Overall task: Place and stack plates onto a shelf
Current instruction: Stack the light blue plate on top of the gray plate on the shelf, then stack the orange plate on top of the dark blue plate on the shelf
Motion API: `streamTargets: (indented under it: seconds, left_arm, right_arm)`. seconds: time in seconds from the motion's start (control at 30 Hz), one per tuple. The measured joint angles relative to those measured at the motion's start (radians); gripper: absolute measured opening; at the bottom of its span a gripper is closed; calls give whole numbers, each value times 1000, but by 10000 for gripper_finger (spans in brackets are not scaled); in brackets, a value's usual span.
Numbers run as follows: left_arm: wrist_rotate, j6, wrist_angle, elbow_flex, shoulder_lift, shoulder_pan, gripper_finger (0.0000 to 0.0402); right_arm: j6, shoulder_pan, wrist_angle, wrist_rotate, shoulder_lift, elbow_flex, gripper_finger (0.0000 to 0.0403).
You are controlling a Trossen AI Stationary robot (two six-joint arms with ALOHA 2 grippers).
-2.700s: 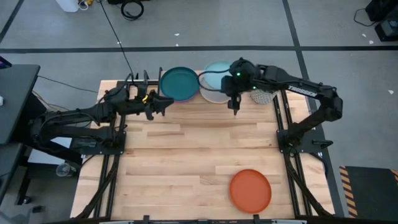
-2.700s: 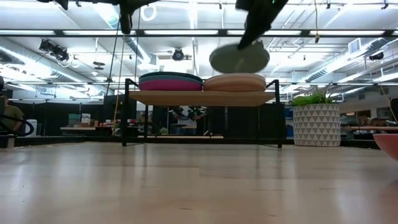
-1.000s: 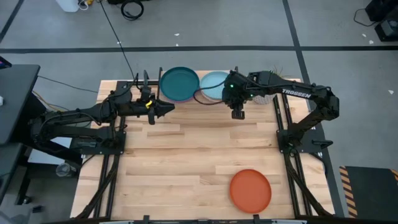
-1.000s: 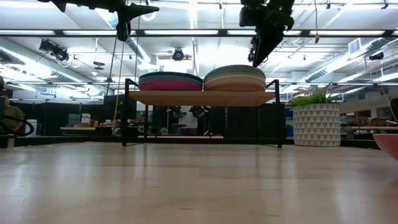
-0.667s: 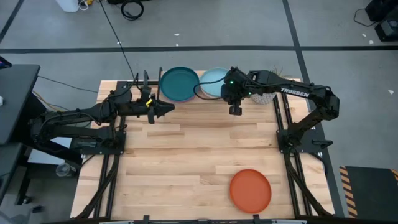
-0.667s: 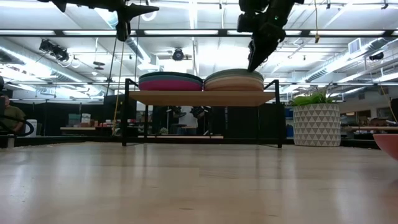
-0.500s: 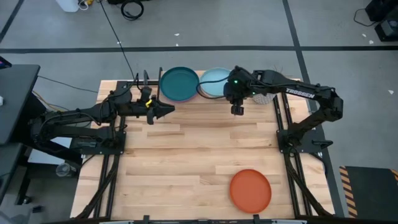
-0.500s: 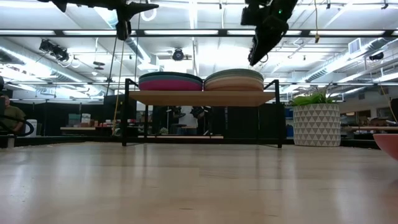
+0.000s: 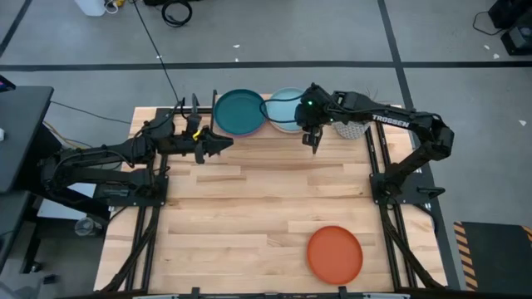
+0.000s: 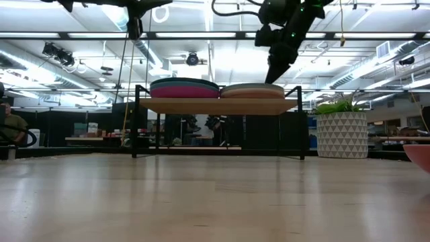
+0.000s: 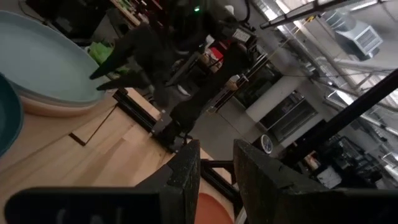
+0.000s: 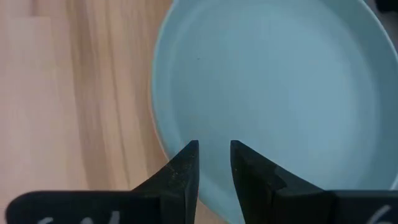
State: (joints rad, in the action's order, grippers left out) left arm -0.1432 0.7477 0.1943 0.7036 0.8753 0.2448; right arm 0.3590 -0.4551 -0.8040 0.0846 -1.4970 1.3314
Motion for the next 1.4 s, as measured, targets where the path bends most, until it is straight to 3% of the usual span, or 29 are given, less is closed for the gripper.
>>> streamTargets:
  seconds: [0.13, 0.37, 0.43, 0.6, 0.67, 0.8, 0.97, 1.1, 1.4]
  left_arm:
    - [0, 45, 24, 0, 0, 0, 102]
    - [0, 49, 71, 0, 0, 0, 102]
    - [0, 14, 67, 0, 0, 0, 102]
    - [8, -130, 29, 0, 0, 0, 102]
    - [48, -159, 1, 0, 1, 0, 102]
    - [150, -213, -57, 0, 2, 0, 102]
    - [237, -244, -118, 0, 2, 0, 102]
    - [243, -243, -146, 0, 2, 0, 102]
    - [94, -244, -165, 0, -1, 0, 102]
  right_arm:
    - [9, -4, -25, -2, 3, 21, 86]
    - [-12, -3, -75, -20, 52, 179, 74]
    - [-15, 0, -115, -123, 72, 214, 74]
    - [-44, 20, -227, -527, 107, 224, 73]
    - [-68, 42, -280, -586, 108, 223, 73]
    - [-71, 110, -401, -598, 109, 218, 74]
    - [-137, 208, -439, -597, 110, 119, 74]
    - [-215, 286, -427, -602, 110, -16, 82]
    - [-441, 466, -213, -653, 110, -350, 151]
